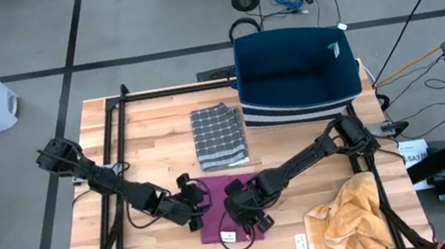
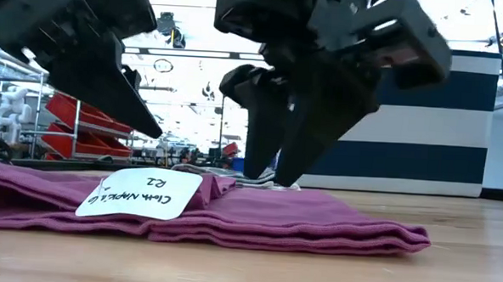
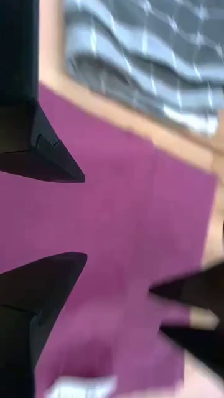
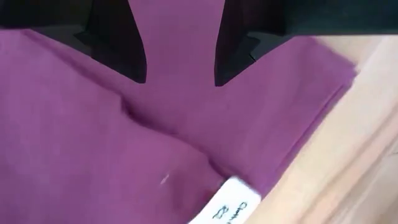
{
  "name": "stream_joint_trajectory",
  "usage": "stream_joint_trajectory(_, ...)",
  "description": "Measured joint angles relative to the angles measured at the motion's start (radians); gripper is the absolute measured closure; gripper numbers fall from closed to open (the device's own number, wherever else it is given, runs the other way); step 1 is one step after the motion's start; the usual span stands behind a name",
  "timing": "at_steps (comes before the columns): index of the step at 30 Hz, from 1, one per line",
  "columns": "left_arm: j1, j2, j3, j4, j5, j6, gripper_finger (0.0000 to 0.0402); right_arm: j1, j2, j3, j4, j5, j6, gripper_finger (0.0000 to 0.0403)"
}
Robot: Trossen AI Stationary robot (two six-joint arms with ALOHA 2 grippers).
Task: Fold towel
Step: Fold the pink towel
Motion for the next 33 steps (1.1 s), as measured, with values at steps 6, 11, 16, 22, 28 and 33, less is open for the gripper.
stream_joint_trajectory(6,-0.003,0.000,0.000,0.009,0.011,0.021,0.0200,0.065,-0.022,0.000,-0.032,-0.002,0.046,0.0225)
stream_joint_trajectory(11,-0.006,0.037,0.000,0.084,0.073,0.031,0.0200,0.119,-0.023,0.000,-0.055,-0.004,0.097,0.0225)
stream_joint_trajectory(16,-0.011,0.143,0.000,0.227,0.186,0.047,0.0200,0.160,-0.023,0.000,-0.048,-0.003,0.144,0.0225)
stream_joint_trajectory(22,-0.031,0.215,0.000,0.306,0.193,0.043,0.0200,0.195,-0.014,0.000,-0.049,0.003,0.169,0.0210)
stream_joint_trajectory(28,-0.043,0.216,0.000,0.313,0.180,0.042,0.0200,0.199,-0.012,0.001,-0.046,0.029,0.189,0.0181)
stream_joint_trajectory(33,-0.042,0.216,0.000,0.302,0.163,0.032,0.0200,0.197,0.016,0.001,-0.042,0.046,0.192,0.0187)
